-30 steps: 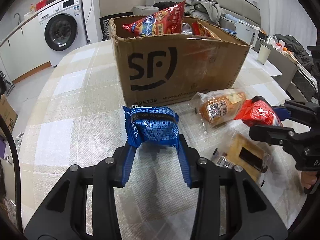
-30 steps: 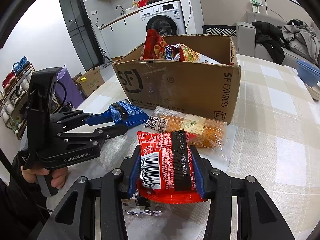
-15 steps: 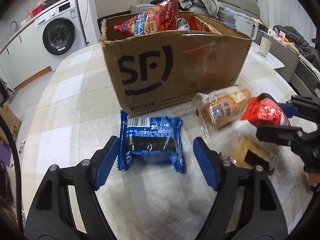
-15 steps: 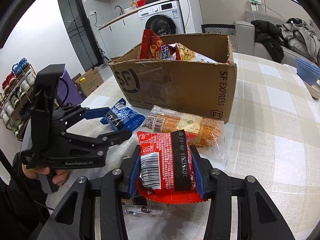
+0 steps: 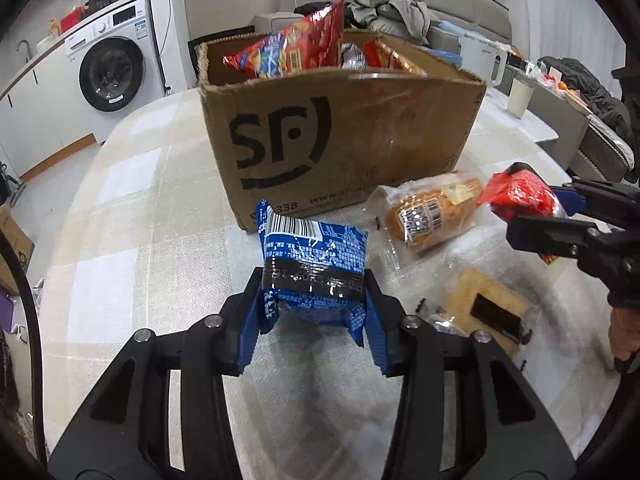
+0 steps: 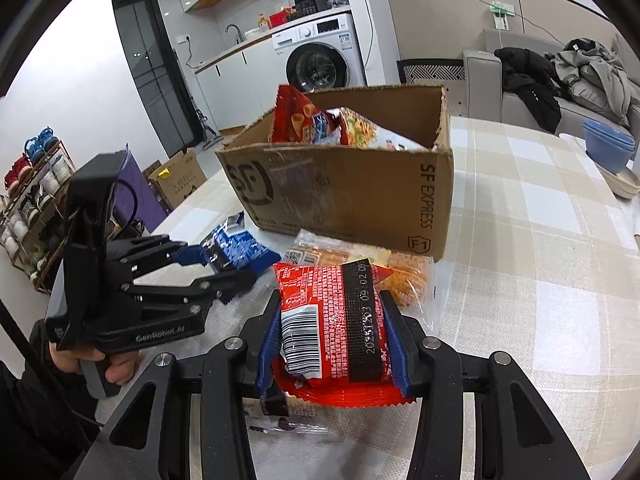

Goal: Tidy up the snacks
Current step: 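Lift and carry the blue pack and red pack over the cardboard box, then open both grippers to drop the blue and red packs into the box, then move both tools down toward the cracker pack and bread loaf bag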

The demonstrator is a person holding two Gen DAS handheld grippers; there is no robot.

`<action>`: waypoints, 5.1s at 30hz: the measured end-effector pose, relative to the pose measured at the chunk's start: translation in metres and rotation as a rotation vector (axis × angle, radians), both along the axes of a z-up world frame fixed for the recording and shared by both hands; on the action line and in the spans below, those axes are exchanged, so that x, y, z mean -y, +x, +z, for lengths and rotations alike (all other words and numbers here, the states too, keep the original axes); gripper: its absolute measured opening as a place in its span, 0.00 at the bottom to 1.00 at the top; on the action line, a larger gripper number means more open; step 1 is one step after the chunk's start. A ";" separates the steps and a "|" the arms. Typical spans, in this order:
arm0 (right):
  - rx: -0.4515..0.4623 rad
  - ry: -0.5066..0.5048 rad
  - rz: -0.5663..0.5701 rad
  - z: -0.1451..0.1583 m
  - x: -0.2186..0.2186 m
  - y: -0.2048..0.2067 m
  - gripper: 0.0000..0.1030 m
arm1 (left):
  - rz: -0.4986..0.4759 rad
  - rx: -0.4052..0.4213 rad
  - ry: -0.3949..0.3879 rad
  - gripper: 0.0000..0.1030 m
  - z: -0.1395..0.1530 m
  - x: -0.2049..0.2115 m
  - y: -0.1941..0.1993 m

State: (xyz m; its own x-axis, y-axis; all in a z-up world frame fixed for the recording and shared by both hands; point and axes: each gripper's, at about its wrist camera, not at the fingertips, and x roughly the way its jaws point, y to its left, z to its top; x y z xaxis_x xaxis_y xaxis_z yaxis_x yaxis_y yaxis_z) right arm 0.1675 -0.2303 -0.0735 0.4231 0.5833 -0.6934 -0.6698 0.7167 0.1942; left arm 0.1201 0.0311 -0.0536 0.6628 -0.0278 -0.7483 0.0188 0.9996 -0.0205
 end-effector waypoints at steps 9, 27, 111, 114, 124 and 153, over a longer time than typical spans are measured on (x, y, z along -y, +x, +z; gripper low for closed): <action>0.072 0.105 0.009 0.025 0.004 -0.009 0.44 | 0.027 0.099 -0.053 0.41 0.039 -0.010 -0.026; 0.182 0.198 -0.054 0.063 0.006 0.013 0.44 | 0.025 0.195 -0.103 0.41 0.105 -0.022 -0.053; 0.085 0.085 -0.089 0.024 0.018 0.013 0.99 | 0.098 0.151 -0.086 1.00 0.074 -0.039 0.008; 0.060 0.065 -0.075 0.014 0.019 0.005 0.99 | 0.105 0.148 -0.096 1.00 0.067 -0.044 -0.004; 0.031 -0.049 -0.019 0.000 0.010 -0.003 0.99 | 0.071 0.115 -0.072 1.00 0.061 -0.030 -0.019; 0.009 -0.084 -0.030 0.003 0.029 0.006 0.99 | -0.297 -0.063 -0.036 1.00 0.013 0.067 -0.022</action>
